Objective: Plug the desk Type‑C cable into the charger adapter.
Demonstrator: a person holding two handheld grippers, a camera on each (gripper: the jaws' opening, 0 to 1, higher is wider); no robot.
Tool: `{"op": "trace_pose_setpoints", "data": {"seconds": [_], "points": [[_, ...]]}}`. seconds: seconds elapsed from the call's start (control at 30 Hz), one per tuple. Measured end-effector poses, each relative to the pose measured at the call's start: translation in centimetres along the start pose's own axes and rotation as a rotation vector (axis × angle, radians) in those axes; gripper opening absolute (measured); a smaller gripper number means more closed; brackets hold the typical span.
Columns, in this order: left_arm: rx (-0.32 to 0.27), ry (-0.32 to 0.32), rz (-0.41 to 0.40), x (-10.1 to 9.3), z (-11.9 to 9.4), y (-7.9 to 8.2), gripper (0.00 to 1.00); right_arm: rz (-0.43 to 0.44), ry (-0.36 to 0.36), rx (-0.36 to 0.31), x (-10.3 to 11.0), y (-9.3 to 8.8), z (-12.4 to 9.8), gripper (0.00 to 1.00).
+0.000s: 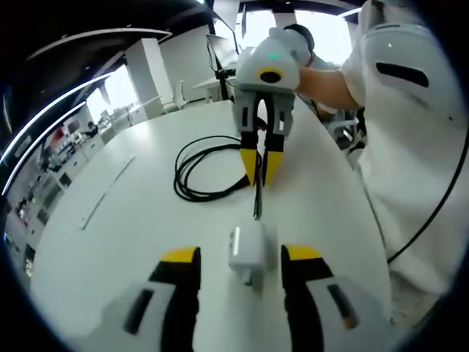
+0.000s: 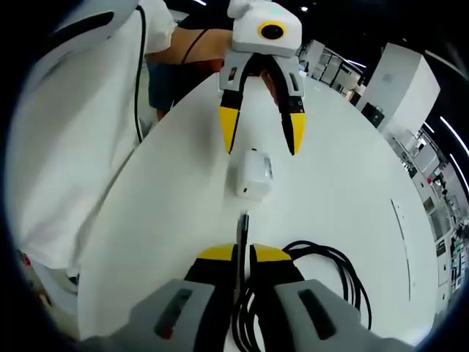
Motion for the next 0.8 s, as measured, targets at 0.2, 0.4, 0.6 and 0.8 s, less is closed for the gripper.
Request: {"op": "trace_pose_setpoints", "data": {"seconds": [0.2, 0.4, 0.6, 0.8], "points": [[0.026, -0.006, 0.014, -0.09, 0.46, -0.25, 0.43, 0.005, -0.008, -0.003, -0.1, -0.18, -0.16, 0.06], [0.025, -0.006, 0.013, -0.1, 0.42, -0.15, 0.43, 0.008, -0.012, -0.008, -0.22, -0.23, -0.25, 0.06], [0.034, -0.013, 0.022, -0.19, 0.66, -0.04, 0.42, 0.011, -0.016, -0.011, -0.16, -0.29, -0.27, 0.06], [0.044, -0.016, 0.033, -0.18, 0.91, 0.11, 0.42, 0.014, -0.023, -0.014, -0.17, -0.37, -0.43, 0.06]]}}
Point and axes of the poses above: the point that each gripper's makers call its tool centre point, and the gripper's own axes: z roughly forward along the fingers, x roughly to its left, y roughly out of its top, the point moved 1 cm from there along -z, roughly backward along the fingers, and after that the axes turned 7 degrees about x, right-handed, at the moved point
